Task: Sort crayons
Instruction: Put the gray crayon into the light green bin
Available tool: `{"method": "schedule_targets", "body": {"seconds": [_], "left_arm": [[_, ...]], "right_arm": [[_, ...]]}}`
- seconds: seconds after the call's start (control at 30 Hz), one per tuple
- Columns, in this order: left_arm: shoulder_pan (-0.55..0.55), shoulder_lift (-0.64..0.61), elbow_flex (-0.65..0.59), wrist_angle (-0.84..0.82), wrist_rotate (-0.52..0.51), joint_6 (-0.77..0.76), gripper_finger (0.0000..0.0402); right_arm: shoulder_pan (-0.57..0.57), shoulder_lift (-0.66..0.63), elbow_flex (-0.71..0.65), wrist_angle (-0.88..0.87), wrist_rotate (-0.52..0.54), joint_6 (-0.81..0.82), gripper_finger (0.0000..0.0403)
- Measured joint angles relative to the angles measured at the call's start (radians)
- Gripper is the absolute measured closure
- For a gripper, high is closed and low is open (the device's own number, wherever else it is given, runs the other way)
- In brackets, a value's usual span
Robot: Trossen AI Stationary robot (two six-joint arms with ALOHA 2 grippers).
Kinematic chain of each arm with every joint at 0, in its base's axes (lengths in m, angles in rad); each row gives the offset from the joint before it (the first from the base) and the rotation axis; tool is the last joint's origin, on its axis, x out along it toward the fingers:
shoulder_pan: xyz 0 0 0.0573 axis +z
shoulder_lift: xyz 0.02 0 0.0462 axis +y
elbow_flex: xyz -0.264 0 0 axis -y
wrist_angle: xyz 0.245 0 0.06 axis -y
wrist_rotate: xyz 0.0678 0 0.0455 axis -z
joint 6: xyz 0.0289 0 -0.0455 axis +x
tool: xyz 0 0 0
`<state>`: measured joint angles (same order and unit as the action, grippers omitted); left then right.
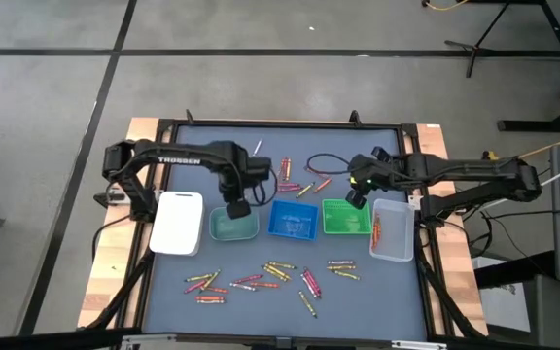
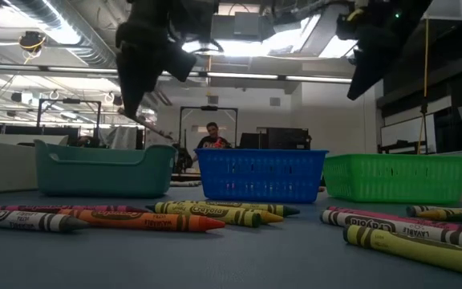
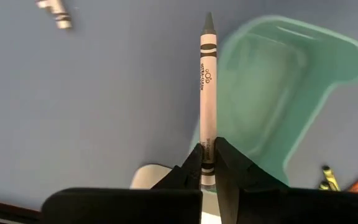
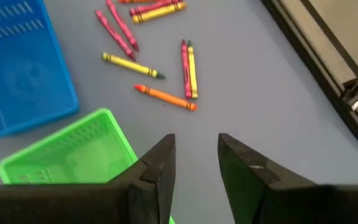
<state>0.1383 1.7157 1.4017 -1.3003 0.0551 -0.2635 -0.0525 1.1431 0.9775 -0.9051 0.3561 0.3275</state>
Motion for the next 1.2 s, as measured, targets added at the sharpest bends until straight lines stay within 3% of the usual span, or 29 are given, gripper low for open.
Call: {"method": "schedule_targets", "body": {"seconds": [0.3,0.57,0.73,0.93,1.2], "left_arm": [[-0.141,0.0,0.0,0.0,-0.041,-0.072,0.0384],[-0.198,0.0,0.0,0.003,-0.046,-0.102,0.0333],[-0.215,0.0,0.0,0.031,-0.132,-0.096,0.0299],[-0.182,0.0,0.0,0.119,-0.278,-0.098,0.0272],[-0.006,-0.001,-0.026,0.347,-0.268,0.026,0.0274]], "right_arm": [[0.001,0.0,-0.081,0.001,-0.008,0.0,0.0283],[0.001,0.0,-0.084,0.075,-0.008,-0.001,0.0283],[0.0,0.0,-0.084,0.113,-0.008,-0.032,0.0283],[0.0,0.0,-0.084,0.162,-0.008,-0.049,0.0283],[0.0,0.0,-0.084,0.161,-0.008,-0.049,0.0283]]}}
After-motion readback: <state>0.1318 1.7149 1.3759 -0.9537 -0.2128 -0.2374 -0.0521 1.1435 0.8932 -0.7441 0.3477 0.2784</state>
